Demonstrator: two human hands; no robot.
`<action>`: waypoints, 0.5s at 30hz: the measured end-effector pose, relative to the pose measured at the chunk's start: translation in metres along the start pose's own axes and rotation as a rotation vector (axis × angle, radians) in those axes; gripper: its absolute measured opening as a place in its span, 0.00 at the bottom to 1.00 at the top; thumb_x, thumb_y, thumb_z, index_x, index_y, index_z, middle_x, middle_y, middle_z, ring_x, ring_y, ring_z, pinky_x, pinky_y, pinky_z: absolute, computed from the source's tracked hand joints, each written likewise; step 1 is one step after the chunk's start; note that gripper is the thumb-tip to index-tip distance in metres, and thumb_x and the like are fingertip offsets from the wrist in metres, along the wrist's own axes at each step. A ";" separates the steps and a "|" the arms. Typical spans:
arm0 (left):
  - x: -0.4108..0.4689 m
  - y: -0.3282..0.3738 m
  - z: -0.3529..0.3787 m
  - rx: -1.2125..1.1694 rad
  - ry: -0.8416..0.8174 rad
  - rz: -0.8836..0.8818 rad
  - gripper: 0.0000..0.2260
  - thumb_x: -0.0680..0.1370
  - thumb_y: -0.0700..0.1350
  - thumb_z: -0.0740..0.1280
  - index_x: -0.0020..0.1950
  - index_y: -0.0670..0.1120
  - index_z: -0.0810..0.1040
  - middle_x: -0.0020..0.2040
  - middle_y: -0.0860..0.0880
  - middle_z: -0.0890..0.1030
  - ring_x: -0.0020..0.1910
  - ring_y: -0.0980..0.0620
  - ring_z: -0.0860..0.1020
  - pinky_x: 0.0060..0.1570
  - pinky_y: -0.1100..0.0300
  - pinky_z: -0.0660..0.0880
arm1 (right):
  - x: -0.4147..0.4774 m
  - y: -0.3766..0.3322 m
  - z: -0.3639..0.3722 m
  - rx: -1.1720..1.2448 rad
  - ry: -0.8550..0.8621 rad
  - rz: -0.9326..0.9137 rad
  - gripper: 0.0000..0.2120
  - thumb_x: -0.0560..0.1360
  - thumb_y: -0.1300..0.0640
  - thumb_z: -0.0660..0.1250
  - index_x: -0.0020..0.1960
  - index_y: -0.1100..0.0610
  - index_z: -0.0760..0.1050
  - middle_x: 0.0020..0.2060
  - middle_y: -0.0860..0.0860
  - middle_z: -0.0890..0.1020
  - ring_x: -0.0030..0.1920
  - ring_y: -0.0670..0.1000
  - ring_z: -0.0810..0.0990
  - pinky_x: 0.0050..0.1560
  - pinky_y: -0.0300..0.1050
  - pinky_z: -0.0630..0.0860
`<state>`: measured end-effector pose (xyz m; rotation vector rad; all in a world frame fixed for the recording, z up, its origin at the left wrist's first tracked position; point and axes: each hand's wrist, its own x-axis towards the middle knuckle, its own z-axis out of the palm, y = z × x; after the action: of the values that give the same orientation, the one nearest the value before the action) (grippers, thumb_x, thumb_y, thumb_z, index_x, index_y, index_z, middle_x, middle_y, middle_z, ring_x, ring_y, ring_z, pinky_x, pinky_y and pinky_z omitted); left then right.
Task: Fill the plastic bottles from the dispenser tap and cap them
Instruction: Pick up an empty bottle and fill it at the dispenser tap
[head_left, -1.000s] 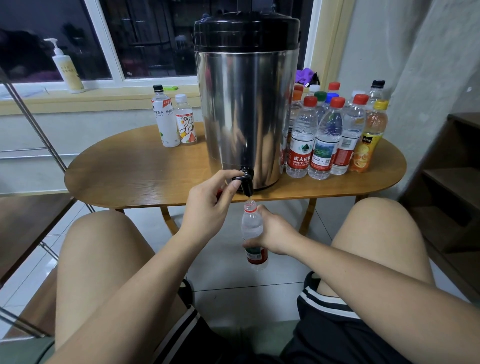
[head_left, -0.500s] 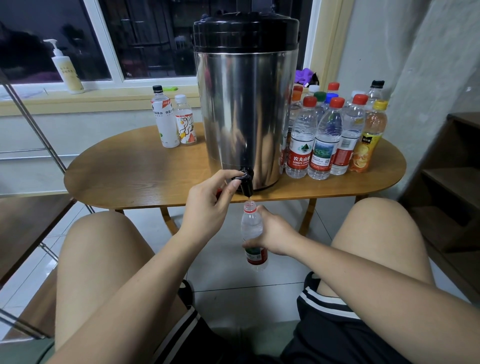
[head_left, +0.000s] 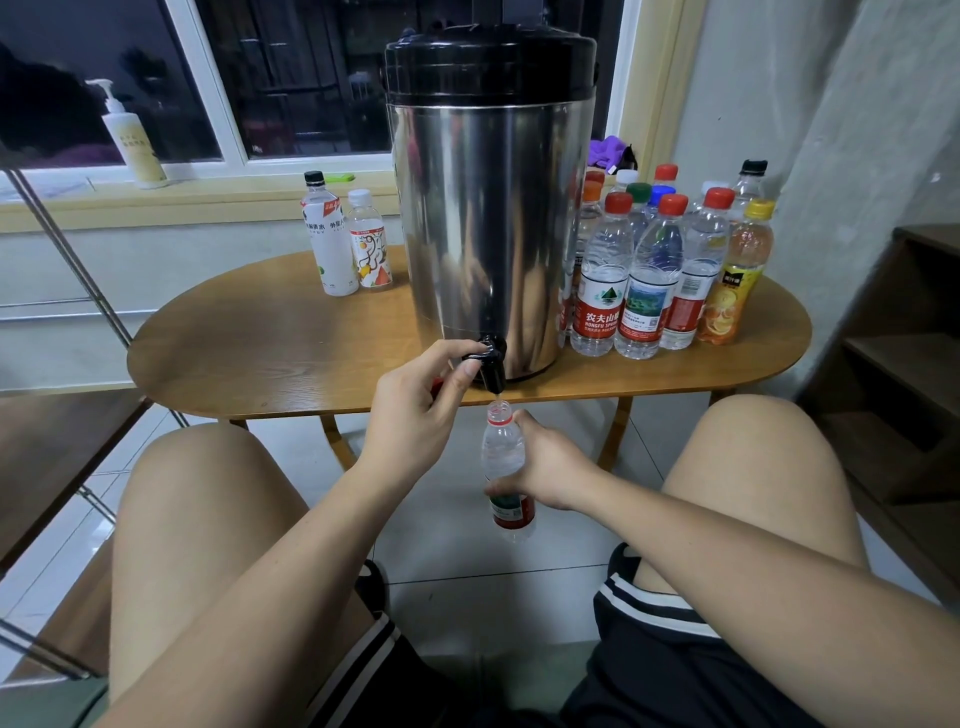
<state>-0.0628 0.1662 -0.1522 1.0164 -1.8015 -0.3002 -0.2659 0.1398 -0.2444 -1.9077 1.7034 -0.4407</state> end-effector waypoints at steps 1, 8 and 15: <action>0.000 0.000 0.000 -0.002 0.000 -0.001 0.09 0.87 0.48 0.69 0.66 0.50 0.85 0.37 0.69 0.77 0.37 0.61 0.75 0.39 0.72 0.67 | 0.000 0.000 0.000 0.005 -0.001 -0.003 0.46 0.63 0.38 0.86 0.71 0.44 0.62 0.61 0.48 0.82 0.60 0.54 0.83 0.57 0.53 0.85; 0.002 0.001 0.000 0.006 0.004 0.011 0.08 0.87 0.47 0.69 0.64 0.49 0.85 0.38 0.70 0.77 0.37 0.63 0.76 0.39 0.73 0.67 | -0.002 -0.002 -0.001 0.020 0.006 0.005 0.48 0.63 0.37 0.86 0.73 0.43 0.61 0.63 0.48 0.82 0.62 0.55 0.83 0.58 0.52 0.85; 0.027 0.002 0.001 -0.053 0.030 -0.054 0.08 0.87 0.50 0.69 0.58 0.49 0.86 0.42 0.61 0.84 0.42 0.64 0.80 0.42 0.72 0.69 | -0.005 -0.003 -0.004 0.067 0.020 -0.014 0.47 0.64 0.39 0.86 0.74 0.44 0.64 0.64 0.48 0.82 0.64 0.55 0.83 0.60 0.52 0.84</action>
<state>-0.0687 0.1468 -0.1336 1.0283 -1.7318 -0.3626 -0.2667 0.1446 -0.2388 -1.8738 1.6675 -0.5172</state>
